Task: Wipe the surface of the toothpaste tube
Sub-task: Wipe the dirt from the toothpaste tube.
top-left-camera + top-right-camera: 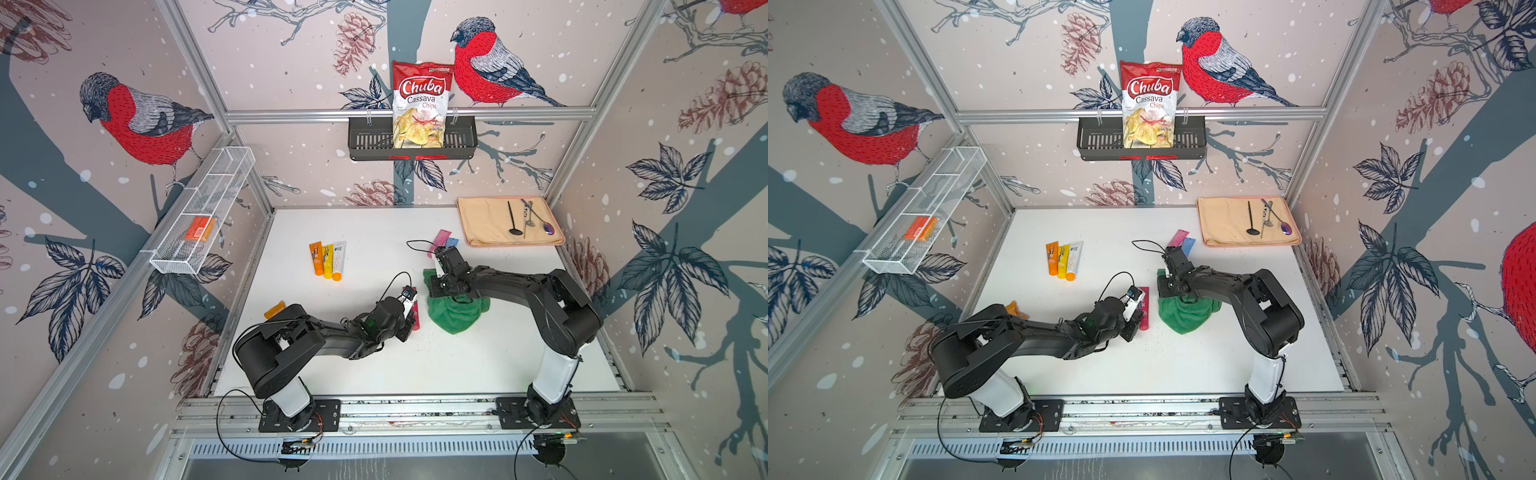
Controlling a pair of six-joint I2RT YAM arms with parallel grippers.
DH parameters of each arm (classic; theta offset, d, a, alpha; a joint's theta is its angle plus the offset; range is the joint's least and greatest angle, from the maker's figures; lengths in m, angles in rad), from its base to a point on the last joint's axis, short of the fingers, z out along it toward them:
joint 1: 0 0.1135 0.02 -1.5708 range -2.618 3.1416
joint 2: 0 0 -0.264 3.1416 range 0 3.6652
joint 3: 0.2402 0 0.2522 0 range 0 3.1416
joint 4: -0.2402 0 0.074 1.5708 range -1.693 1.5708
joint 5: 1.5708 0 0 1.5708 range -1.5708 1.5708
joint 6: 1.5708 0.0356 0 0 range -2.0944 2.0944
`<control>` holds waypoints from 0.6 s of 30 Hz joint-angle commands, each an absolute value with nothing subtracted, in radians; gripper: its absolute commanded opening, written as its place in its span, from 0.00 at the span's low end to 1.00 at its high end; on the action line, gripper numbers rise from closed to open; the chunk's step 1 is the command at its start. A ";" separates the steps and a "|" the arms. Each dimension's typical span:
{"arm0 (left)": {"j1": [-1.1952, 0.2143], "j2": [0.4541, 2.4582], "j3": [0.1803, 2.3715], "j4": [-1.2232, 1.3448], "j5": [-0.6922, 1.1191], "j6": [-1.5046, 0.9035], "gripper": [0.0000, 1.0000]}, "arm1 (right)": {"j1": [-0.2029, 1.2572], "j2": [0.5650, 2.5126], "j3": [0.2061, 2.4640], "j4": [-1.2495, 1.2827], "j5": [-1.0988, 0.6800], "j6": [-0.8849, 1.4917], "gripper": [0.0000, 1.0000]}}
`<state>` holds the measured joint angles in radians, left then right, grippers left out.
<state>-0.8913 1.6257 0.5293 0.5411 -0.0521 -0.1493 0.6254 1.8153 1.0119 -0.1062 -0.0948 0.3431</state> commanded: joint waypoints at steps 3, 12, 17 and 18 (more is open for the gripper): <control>-0.890 1.631 0.528 0.459 -0.021 -0.133 0.08 | 0.638 1.722 0.953 -0.011 -0.358 0.357 0.00; -0.890 1.619 0.517 0.470 -0.027 -0.140 0.09 | 0.650 1.793 0.951 0.074 -0.488 0.386 0.00; -0.890 1.620 0.519 0.470 -0.027 -0.140 0.09 | 0.668 1.855 1.001 0.018 -0.415 0.370 0.00; -0.889 1.618 0.517 0.468 -0.029 -0.141 0.09 | 0.671 1.863 1.014 -0.002 -0.379 0.365 0.00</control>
<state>-0.8913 1.6192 0.5240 0.5385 -0.0528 -0.1493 0.6601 1.8442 0.9863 0.0216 -0.4347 0.3729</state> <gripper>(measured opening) 0.091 0.083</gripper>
